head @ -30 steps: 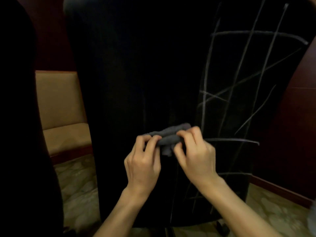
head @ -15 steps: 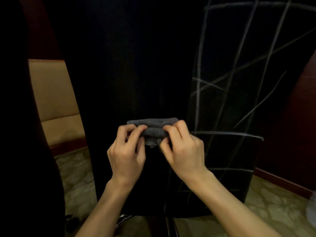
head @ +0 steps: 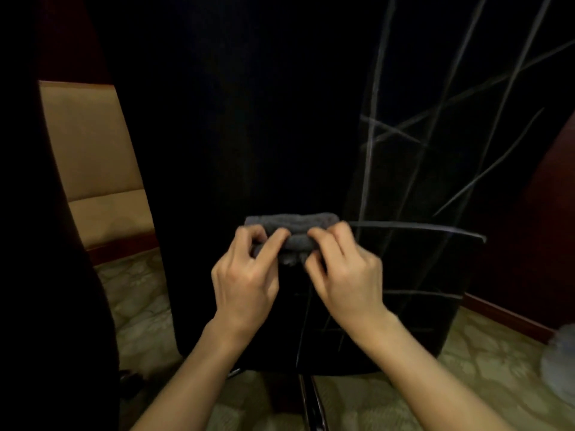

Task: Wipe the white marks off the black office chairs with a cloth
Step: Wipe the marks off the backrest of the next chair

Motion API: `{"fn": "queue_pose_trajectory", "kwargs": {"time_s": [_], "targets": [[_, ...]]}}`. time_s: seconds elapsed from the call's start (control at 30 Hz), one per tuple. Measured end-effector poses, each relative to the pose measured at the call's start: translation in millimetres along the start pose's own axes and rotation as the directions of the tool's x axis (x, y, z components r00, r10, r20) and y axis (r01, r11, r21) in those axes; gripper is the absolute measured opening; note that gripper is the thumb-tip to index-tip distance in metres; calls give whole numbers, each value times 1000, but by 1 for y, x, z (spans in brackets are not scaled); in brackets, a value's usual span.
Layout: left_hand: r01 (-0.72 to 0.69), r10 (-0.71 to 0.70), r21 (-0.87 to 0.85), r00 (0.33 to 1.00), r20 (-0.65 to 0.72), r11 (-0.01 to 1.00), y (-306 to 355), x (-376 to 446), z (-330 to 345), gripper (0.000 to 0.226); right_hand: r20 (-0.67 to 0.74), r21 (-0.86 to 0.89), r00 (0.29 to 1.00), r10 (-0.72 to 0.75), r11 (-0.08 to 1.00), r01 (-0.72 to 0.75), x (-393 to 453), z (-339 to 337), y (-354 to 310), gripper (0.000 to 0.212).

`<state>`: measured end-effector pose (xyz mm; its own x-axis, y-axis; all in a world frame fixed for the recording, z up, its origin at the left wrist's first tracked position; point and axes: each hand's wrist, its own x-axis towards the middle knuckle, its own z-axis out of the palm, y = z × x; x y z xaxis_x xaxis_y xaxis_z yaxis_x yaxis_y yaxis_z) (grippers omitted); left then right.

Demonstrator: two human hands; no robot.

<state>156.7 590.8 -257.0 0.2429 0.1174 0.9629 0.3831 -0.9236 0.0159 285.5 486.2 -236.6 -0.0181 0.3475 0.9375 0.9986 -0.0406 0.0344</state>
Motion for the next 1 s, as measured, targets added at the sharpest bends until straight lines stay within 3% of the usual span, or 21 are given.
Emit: {"fn": "queue_pose_trajectory", "kwargs": {"time_s": [0.13, 0.27, 0.37, 0.6, 0.87, 1.0], "targets": [[92, -92, -42, 996, 10, 995, 5, -7, -2, 35, 54, 27, 999, 1, 1000, -2, 0, 2, -4, 27], [124, -138, -111, 982, -128, 986, 18, 55, -15, 36, -136, 40, 991, 11, 999, -5, 57, -21, -3, 26], [153, -166, -109, 978, -124, 982, 27, 82, -18, 33, -224, 42, 973, 64, 998, -56, 78, -26, -2, 22], [124, -126, -86, 992, -25, 989, 11, -31, 15, 35, -57, 57, 994, 90, 995, -87, -33, 16, 2, 23], [301, -295, -97, 953, 69, 949, 16, -90, 21, 31, 121, 109, 980, 156, 979, -169, -86, 32, -11, 23], [253, -261, -182, 965, -25, 950, 26, -32, 5, 34, -14, 117, 990, 139, 984, -137, -29, 7, -8, 26]]}}
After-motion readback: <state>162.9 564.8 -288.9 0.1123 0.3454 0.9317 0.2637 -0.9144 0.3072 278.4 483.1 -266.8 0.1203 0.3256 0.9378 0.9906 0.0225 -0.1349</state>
